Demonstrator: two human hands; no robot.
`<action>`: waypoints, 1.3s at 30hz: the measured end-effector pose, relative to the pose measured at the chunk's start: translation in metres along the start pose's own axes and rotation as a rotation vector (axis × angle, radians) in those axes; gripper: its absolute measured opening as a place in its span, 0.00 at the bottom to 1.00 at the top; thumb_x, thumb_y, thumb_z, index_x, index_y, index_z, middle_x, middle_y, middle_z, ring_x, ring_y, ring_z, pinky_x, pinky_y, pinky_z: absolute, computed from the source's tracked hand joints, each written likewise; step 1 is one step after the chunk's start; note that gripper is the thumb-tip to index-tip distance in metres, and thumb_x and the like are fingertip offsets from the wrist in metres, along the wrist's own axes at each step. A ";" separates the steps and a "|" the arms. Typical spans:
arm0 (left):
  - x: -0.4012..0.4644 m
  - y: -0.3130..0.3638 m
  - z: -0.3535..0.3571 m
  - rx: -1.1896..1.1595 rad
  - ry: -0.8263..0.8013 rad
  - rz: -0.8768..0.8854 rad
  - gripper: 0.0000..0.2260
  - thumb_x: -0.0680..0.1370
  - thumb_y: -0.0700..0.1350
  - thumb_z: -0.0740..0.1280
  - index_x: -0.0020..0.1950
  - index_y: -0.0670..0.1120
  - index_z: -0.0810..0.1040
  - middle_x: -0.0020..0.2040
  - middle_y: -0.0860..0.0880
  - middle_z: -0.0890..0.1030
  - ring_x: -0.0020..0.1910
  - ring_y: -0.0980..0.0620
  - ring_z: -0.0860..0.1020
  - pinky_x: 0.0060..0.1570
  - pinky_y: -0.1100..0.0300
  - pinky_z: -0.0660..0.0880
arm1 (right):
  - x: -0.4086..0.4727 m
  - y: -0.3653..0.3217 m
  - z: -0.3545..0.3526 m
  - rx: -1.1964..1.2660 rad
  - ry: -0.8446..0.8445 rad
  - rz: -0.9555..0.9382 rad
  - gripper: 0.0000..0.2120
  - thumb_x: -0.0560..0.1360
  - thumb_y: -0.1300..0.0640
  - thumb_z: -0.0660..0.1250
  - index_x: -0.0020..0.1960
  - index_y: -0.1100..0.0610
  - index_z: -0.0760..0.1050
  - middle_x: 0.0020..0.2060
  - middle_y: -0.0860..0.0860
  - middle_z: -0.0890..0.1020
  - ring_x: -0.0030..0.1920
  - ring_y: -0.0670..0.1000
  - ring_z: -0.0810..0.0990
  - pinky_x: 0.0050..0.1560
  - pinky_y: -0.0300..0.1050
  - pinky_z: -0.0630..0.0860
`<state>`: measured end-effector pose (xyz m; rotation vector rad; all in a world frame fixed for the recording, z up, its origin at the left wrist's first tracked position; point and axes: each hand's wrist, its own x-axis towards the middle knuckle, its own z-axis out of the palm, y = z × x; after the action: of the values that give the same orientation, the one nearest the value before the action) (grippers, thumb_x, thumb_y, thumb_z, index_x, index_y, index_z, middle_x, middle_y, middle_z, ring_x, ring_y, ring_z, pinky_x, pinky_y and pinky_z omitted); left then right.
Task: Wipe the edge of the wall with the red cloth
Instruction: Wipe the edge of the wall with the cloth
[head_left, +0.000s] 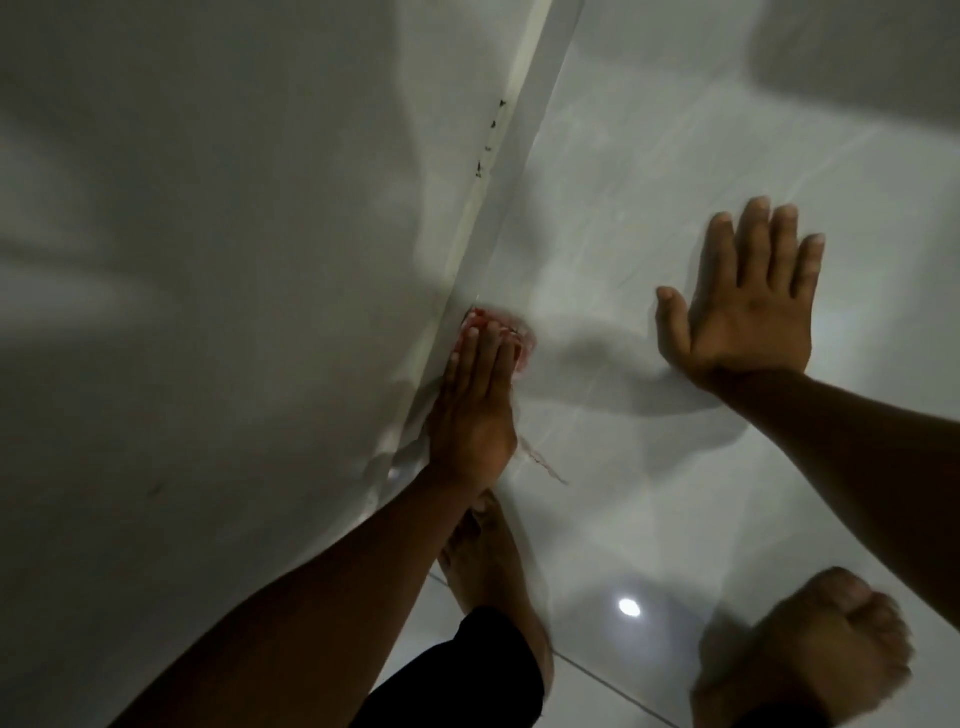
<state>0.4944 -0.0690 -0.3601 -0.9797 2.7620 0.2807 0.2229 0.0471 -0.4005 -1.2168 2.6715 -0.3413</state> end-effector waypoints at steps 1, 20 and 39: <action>0.011 0.003 -0.003 0.003 -0.001 -0.012 0.32 0.78 0.38 0.61 0.81 0.42 0.53 0.81 0.41 0.57 0.81 0.40 0.53 0.80 0.44 0.55 | 0.002 0.000 0.000 0.009 0.014 0.005 0.40 0.81 0.36 0.52 0.83 0.60 0.51 0.82 0.65 0.52 0.82 0.67 0.47 0.80 0.64 0.39; 0.360 0.081 -0.085 0.323 0.012 0.260 0.38 0.78 0.45 0.64 0.80 0.36 0.45 0.81 0.32 0.47 0.81 0.34 0.44 0.80 0.41 0.43 | -0.003 0.000 0.006 -0.046 0.021 0.048 0.40 0.80 0.35 0.53 0.83 0.59 0.55 0.83 0.61 0.54 0.84 0.62 0.48 0.80 0.66 0.49; 0.010 -0.010 -0.010 0.011 0.030 0.168 0.37 0.69 0.31 0.65 0.78 0.37 0.59 0.78 0.34 0.61 0.79 0.36 0.56 0.79 0.48 0.49 | -0.001 -0.005 -0.004 -0.027 -0.032 0.047 0.40 0.80 0.36 0.55 0.83 0.60 0.53 0.82 0.64 0.54 0.82 0.66 0.49 0.81 0.64 0.41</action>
<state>0.4922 -0.0852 -0.3539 -0.7567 2.8746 0.2782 0.2257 0.0449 -0.3957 -1.1551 2.6809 -0.2775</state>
